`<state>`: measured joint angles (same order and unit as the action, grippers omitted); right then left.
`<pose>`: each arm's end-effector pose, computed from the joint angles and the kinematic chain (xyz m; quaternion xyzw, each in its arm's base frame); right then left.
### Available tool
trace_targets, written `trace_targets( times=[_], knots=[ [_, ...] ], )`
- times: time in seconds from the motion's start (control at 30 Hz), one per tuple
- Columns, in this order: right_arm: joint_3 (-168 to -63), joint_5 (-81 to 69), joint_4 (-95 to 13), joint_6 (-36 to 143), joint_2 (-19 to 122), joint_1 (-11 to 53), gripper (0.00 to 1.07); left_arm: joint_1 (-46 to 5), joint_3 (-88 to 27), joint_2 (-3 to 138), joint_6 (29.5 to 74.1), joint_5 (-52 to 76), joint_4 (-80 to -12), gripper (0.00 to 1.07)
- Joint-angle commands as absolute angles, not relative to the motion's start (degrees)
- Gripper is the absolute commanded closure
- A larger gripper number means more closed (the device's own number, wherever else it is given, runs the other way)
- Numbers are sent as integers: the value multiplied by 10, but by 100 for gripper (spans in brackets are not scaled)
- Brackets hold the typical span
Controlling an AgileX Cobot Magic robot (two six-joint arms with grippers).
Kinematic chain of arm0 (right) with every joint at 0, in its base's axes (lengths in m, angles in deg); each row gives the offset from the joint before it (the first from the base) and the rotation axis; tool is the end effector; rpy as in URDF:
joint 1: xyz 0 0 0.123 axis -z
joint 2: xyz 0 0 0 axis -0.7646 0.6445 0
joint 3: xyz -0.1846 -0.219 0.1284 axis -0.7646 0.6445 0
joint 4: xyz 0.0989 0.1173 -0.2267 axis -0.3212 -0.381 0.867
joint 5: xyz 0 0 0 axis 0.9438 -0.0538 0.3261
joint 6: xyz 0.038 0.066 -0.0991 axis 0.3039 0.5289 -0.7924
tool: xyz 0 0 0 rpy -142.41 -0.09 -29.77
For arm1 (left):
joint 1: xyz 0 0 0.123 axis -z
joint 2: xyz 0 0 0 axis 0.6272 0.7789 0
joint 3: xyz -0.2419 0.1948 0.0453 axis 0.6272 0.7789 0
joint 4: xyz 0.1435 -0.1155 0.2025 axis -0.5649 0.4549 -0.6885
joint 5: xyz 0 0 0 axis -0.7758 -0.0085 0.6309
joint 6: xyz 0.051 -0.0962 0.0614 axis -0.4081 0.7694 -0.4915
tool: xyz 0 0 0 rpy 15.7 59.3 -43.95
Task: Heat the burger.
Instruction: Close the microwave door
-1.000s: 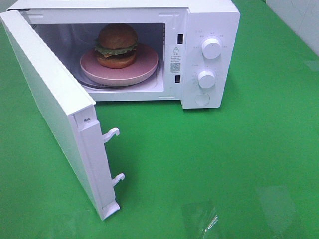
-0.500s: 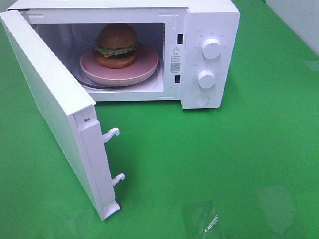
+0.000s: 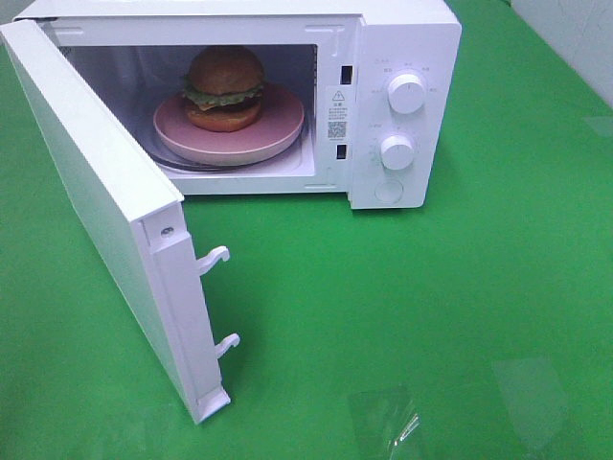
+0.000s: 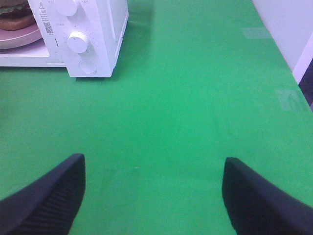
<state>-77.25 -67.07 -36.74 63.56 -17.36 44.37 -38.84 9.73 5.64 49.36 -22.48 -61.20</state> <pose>0.0174 -0.0060 0.2825 0.0023 0.8334 0.0182 0.5523 0.0458 0.0012 0.3072 0.0445 0.8056 0.0384 0.5895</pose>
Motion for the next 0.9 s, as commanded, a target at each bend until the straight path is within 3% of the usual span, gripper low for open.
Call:
trace_targets(
  times=[0.03,0.07,0.1,0.27,0.47,0.57,0.6,0.7,0.9],
  knots=[
    [-772,-671,-366,638,-187,445,32,-388,93,94,495,-169,-611,96],
    [-772,-671,-366,638,-187,445,32,-388,93,94,495,-169,-611,96],
    [-772,-671,-366,638,-187,445,32,-388,93,123,495,-148,-611,107],
    [-772,-671,-366,638,-187,445,32,-388,100,177,495,-92,-611,107],
    [-772,-671,-366,638,-187,445,32,-388,174,253,495,122,-599,107],
    [-772,-671,-366,638,-187,445,32,-388,187,260,495,155,-596,107],
    [-772,-671,-366,638,-187,445,32,-388,226,288,495,252,-589,107],
    [-772,-671,-366,638,-187,445,32,-388,261,315,495,343,-589,107],
    [-772,-671,-366,638,-187,445,32,-388,292,390,497,448,-589,107]
  ],
)
